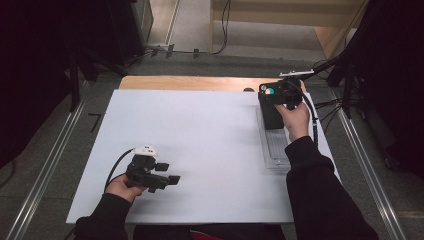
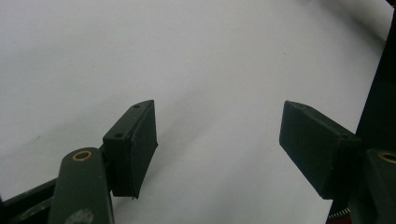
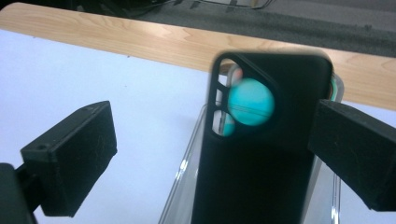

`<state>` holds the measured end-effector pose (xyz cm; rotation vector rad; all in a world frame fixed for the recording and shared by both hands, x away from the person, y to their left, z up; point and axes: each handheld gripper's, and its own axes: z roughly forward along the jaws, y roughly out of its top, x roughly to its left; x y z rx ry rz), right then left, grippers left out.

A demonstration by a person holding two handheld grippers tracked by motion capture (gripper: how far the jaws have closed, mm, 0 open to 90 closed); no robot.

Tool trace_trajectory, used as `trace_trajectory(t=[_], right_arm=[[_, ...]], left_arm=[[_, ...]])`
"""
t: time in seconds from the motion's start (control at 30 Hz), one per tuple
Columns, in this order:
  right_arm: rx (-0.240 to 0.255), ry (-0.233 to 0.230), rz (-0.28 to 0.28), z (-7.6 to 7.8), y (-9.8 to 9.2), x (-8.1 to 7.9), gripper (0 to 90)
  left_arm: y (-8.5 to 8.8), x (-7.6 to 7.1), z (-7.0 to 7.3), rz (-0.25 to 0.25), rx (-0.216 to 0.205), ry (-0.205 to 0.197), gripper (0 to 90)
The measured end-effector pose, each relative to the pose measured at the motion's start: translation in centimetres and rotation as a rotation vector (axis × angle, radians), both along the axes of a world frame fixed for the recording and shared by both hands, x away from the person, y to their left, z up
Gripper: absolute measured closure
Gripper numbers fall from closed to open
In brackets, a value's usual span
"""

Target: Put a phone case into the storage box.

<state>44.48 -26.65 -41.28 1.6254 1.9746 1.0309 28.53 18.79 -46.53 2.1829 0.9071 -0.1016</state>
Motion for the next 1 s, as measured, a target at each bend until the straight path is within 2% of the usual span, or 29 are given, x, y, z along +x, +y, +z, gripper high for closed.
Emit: trace_trajectory(t=[0.13,0.33,0.43,0.47,0.53,0.57,0.77,0.87,0.9,1.0], right_arm=[[0.028,-0.009,0.015,0.6,0.2,-0.3,0.0],[0.041,0.022,0.091,0.9,1.6,-1.1,0.0],[0.043,0.029,0.141,0.7,2.4,-1.4,0.0],[0.048,0.034,0.176,0.5,2.6,-1.6,0.0],[0.048,0.058,0.212,0.3,3.0,-1.7,0.0],[0.037,0.069,0.224,0.1,3.3,-1.9,0.0],[0.048,0.087,0.275,-0.3,4.4,-2.8,0.3],[0.066,0.098,0.304,-0.5,4.8,-3.4,11.8],[0.078,0.103,0.310,-0.5,5.0,-3.6,11.9],[0.069,0.123,0.345,-0.5,5.5,-4.3,12.3]], left_arm=[[0.1,-0.1,0.1,-0.002,0.002,-0.005,27.4],[0.4,-0.1,0.3,0.004,-0.006,-0.007,27.5],[0.5,-0.2,0.3,0.003,-0.009,-0.008,27.4],[0.5,-0.2,0.3,0.005,-0.008,-0.007,27.4],[0.6,-0.2,0.4,0.003,-0.011,-0.009,27.5],[0.6,-0.2,0.4,0.002,-0.012,-0.012,27.5],[0.7,-0.1,0.5,0.004,-0.015,-0.013,27.4],[0.8,-0.1,0.6,0.005,-0.019,-0.010,27.5],[0.8,-0.1,0.6,0.006,-0.019,-0.010,27.4],[0.9,0.0,0.6,0.004,-0.018,-0.007,27.5]])
